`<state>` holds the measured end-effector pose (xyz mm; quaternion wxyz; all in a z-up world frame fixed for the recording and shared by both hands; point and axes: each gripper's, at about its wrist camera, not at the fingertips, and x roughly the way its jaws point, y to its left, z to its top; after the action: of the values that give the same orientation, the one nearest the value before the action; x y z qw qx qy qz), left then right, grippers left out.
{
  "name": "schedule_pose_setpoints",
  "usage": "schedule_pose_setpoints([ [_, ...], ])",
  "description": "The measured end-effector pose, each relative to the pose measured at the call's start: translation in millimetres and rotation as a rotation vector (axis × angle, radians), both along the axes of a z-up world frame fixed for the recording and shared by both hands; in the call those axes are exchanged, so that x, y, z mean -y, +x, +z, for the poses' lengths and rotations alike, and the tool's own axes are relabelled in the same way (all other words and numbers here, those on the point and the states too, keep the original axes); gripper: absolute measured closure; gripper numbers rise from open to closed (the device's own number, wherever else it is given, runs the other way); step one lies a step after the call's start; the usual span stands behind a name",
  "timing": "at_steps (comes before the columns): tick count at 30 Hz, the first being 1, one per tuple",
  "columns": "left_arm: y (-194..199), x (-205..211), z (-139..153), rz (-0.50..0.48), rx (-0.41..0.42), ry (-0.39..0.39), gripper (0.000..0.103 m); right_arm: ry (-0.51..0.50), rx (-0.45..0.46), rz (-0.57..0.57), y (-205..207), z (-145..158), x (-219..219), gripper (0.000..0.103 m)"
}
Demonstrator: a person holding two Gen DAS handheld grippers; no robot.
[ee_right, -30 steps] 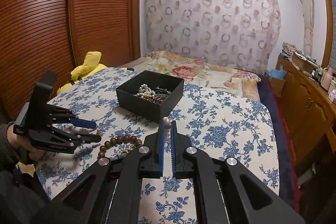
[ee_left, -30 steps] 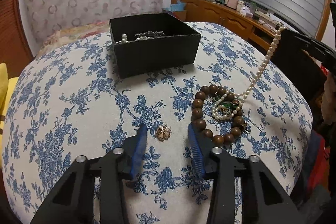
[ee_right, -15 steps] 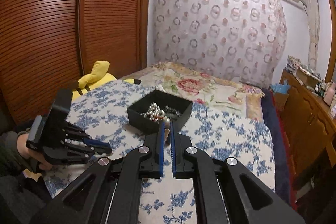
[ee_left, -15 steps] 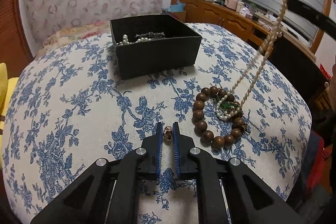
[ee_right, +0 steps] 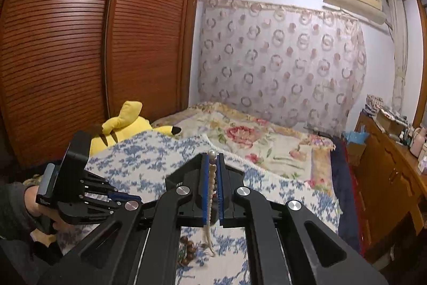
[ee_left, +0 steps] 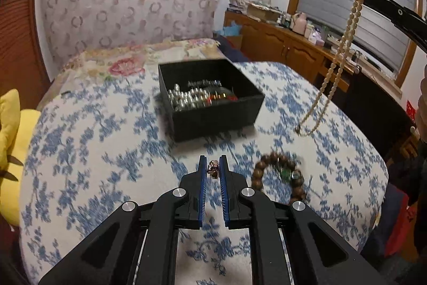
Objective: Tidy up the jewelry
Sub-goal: 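Drop the brooch into the box with the left tool while the right lowers the necklace in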
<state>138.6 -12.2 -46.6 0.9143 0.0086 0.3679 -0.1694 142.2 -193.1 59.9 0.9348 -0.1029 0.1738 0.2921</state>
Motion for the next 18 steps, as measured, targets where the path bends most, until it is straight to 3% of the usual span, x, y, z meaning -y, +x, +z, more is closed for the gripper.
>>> schedule_pose_setpoints([
  [11,24.0,-1.2,32.5,0.01,0.057,-0.002,0.095,-0.004,0.077,-0.021,37.8,39.2,-25.4,0.097],
  [18,37.4,-1.9,39.1,0.025,0.068,0.003,0.095,-0.048,0.072,-0.032,66.6,37.2,-48.1,0.097],
])
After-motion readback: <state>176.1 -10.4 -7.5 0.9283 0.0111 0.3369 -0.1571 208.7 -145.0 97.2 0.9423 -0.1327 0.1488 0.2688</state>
